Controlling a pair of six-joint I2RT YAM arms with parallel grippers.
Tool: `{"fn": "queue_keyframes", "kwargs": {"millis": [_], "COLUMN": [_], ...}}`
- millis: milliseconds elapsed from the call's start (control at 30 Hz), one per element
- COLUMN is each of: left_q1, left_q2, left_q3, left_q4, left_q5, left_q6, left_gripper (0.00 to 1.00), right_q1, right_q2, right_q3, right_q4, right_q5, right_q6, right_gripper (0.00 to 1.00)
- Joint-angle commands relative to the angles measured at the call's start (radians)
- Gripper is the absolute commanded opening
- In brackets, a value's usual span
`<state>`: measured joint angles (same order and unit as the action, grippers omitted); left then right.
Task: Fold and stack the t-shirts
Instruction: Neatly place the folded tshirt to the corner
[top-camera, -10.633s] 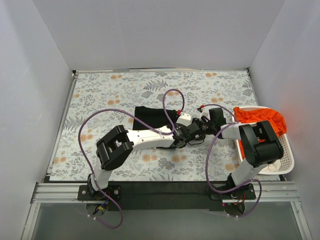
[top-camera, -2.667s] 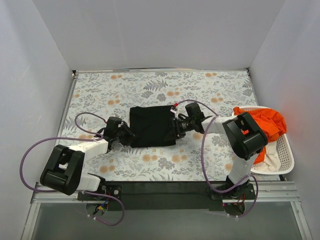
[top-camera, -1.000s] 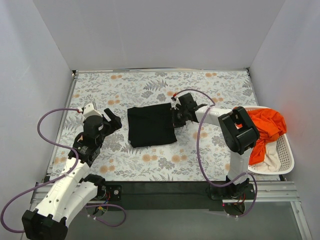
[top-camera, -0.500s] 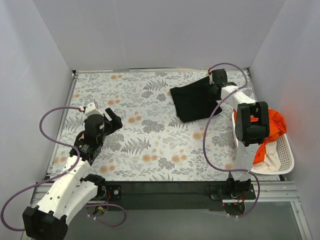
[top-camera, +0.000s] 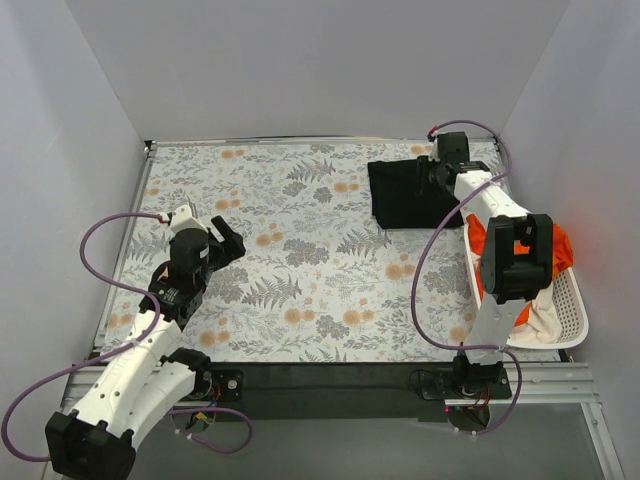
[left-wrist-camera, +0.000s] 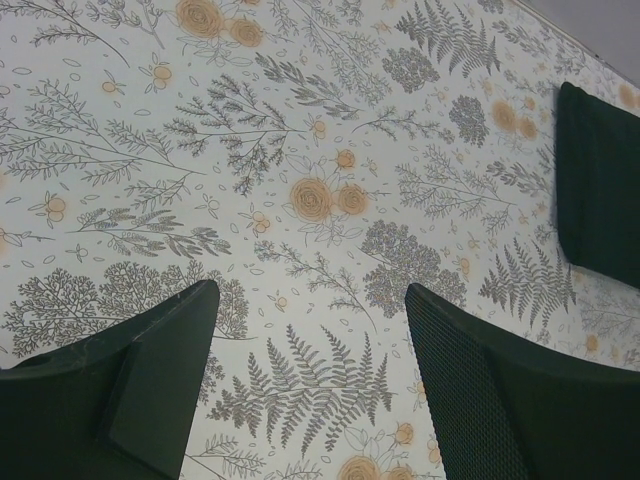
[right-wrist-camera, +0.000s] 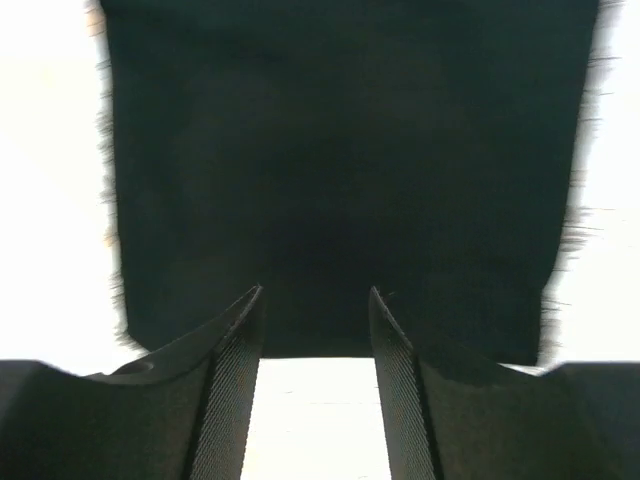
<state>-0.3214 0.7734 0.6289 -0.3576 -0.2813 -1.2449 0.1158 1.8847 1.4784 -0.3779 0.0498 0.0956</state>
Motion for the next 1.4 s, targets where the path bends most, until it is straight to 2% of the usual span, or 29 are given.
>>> {"fn": "queue_keyframes", "kwargs": {"millis": [0,300,533,633,733,800,833,867,900,1067,1367], "left_q1": [0.005,0.005,0.005,0.005,0.005,0.005,0.005,0.005,0.005,0.005,0.005], "left_q2": [-0.022,-0.025,-0.022,-0.02,-0.019,-0.016,-0.016,-0.016,-0.016,-0.003,0.01], "left_q3": [0.0,-0.001,-0.003,-0.003,-0.005,-0.003,-0.005,-0.005,-0.005,-0.006,-0.006], "left_q4": [0.016,0.014,0.012,0.012,0.011,0.009,0.011,0.009,0.009,0.006,0.006], "left_q5": [0.001,-0.006,-0.006,-0.006,-0.004,-0.004,-0.002,-0.002,-0.002,-0.006,-0.009], "left_q6": [0.015,0.015,0.015,0.015,0.015,0.015,0.015,0.013,0.015,0.012,0.013], "left_gripper": [0.7,0.69,0.69,0.69,0.69,0.69,0.69,0.69,0.69,0.69,0.69], "right_q1": [0.065,0.225,0.285,0.295,0.297,0.295,0.292,0.289,0.283,0.208,0.111], "right_q2": [-0.029,0.115,0.218,0.263,0.295,0.309,0.313,0.315,0.323,0.336,0.401], "right_q3": [-0.059,0.005,0.052,0.097,0.126,0.138,0.143,0.146,0.161,0.21,0.312], "right_q4": [0.046,0.07,0.059,0.005,-0.025,-0.03,-0.032,-0.03,-0.032,-0.03,-0.004], "right_q5": [-0.14,-0.056,0.119,0.249,0.376,0.441,0.506,0.534,0.556,0.601,0.588], "right_q6": [0.044,0.001,-0.01,-0.019,-0.059,-0.091,-0.156,-0.181,-0.209,-0.328,-0.422], "right_gripper": [0.46,0.53,0.53,0.49,0.38,0.23,0.16,0.06,0.02,0.01,0.01]}}
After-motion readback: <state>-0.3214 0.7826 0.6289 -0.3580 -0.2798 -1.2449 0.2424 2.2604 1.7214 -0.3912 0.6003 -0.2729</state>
